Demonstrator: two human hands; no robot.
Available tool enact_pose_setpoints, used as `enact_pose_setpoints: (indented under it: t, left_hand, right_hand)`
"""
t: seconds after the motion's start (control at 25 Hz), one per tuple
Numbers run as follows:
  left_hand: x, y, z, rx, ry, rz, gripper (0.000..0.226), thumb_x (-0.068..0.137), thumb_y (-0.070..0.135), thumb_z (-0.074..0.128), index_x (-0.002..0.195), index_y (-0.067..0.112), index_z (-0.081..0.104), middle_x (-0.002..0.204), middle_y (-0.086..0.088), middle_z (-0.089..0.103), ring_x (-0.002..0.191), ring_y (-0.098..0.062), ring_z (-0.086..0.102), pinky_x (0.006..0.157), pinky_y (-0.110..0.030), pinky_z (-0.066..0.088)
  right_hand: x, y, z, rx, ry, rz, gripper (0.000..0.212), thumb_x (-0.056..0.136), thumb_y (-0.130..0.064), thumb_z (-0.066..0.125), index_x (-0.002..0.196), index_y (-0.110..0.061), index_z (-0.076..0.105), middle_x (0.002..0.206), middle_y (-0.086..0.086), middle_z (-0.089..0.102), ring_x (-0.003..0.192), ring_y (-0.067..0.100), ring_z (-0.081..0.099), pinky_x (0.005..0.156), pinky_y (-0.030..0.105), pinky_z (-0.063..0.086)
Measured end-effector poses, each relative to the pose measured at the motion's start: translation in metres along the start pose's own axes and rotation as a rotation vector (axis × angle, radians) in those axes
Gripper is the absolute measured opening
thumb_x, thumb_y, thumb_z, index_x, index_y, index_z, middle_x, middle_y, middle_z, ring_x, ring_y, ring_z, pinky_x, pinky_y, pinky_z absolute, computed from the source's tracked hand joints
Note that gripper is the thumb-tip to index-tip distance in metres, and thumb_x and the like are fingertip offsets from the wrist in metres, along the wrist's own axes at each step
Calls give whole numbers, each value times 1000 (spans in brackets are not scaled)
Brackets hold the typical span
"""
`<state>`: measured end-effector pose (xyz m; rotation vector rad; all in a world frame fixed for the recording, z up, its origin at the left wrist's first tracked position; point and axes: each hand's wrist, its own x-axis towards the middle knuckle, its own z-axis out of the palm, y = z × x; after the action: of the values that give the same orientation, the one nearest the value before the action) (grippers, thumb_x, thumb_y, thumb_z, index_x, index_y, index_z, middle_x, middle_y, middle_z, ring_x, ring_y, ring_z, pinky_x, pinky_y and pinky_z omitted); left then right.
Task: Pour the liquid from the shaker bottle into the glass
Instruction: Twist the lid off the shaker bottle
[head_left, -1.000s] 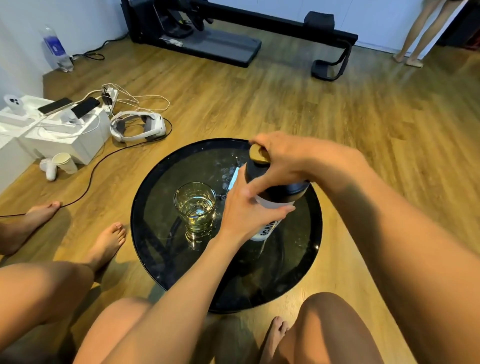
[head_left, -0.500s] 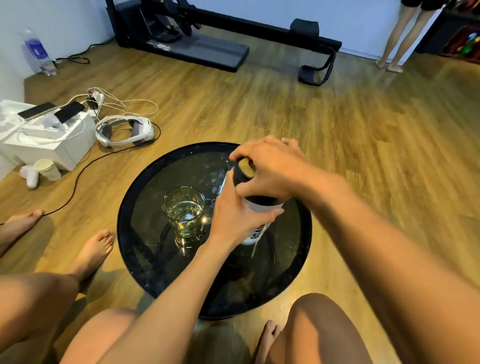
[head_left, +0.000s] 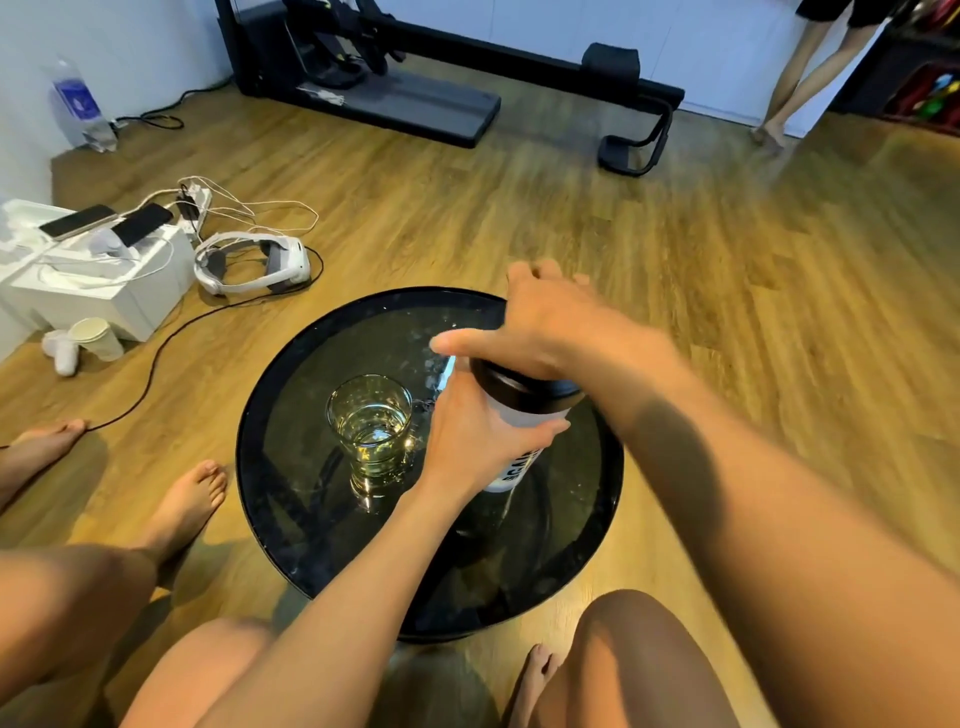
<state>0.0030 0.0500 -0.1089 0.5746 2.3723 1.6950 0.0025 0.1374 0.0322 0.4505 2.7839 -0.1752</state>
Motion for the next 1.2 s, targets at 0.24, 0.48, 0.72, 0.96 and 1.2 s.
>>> enact_pose_setpoints:
  t: [0.24,0.48,0.72,0.96,1.2]
  left_hand:
    - [-1,1,1,-3,10,8,91,54,43,93,128,19,47,122,4,61,115,-14,60,90,-26,49]
    - [0,0,2,-19,8,-17,82,52,44,93,121,22,53,118,7,66,110,-9,62,89,-24,52]
    - [1,3,0,-9,-12,17,74,58,34,94,115,25,47,103,17,60,97,1,61,72,-10,45]
    - [0,3,-1,-23,-11,38,88,56,38,94,123,39,37,115,16,61,105,-3,59,82,-18,47]
    - [2,-3,4,-29,9,0,81,53,43,92,121,24,53,113,13,65,105,0,62,85,-17,51]
  right_hand:
    - [10,-2,-11,5,-64,-31,93,73,-66,67,145,-17,33,146,7,38,131,33,40,104,50,39]
    - [8,-7,-10,19,-80,-96,81,75,-57,68,144,-24,40,146,3,42,133,31,36,105,50,35]
    - [11,-5,16,-99,220,-160,71,74,-71,59,127,-23,54,131,2,58,123,29,49,95,48,36]
    - [6,0,17,-26,264,-8,78,83,-79,34,126,-17,53,129,9,59,122,34,50,99,55,30]
    - [6,11,-8,-71,-46,-201,85,73,-85,42,142,-36,43,147,-1,47,135,30,41,106,59,28]
